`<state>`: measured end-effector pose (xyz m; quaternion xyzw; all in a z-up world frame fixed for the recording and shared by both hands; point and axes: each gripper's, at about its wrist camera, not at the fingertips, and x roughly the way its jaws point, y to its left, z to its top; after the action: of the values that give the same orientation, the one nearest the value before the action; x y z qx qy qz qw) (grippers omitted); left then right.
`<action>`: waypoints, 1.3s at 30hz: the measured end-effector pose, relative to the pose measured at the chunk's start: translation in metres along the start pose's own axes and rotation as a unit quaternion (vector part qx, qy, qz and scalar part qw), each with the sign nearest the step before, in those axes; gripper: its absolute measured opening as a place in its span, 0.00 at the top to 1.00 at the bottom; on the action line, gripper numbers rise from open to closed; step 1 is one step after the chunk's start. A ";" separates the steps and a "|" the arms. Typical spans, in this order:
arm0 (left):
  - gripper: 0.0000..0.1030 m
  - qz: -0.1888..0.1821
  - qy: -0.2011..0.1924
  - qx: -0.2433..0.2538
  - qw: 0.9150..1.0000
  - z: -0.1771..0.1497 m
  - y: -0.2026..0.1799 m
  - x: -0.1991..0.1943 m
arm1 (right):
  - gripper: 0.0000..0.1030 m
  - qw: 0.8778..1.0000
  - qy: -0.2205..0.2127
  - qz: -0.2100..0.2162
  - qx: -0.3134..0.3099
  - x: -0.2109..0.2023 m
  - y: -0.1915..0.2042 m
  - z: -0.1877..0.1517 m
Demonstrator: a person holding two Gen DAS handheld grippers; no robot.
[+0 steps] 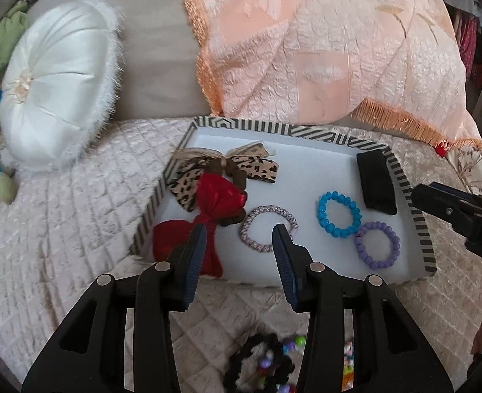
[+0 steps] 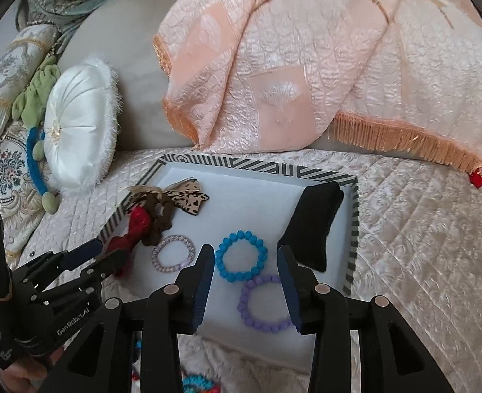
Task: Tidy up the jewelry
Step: 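Withdraw both tools from the tray back to the remaining pile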
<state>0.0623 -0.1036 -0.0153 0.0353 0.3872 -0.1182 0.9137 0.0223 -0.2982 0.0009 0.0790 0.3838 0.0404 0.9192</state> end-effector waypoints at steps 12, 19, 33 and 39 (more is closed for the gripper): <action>0.58 0.024 -0.033 -0.010 0.999 -0.040 0.010 -0.069 | 0.55 0.999 -0.036 0.004 -0.027 -0.059 0.035 -0.031; 0.58 0.046 -0.047 -0.004 0.998 -0.068 0.013 -0.098 | 0.50 0.999 -0.031 0.014 -0.008 -0.080 0.038 -0.068; 0.51 0.060 -0.076 -0.001 0.995 -0.086 0.022 -0.123 | 0.48 0.999 -0.026 -0.004 -0.030 -0.092 0.039 -0.100; 0.50 0.065 -0.076 -0.007 0.995 -0.086 0.024 -0.119 | 0.48 0.999 -0.026 -0.005 -0.021 -0.091 0.033 -0.099</action>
<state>-0.0724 -0.0446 0.0094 0.0452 0.3142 -0.0581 0.9465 -0.1126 -0.2666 0.0019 0.0592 0.3591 0.0416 0.9305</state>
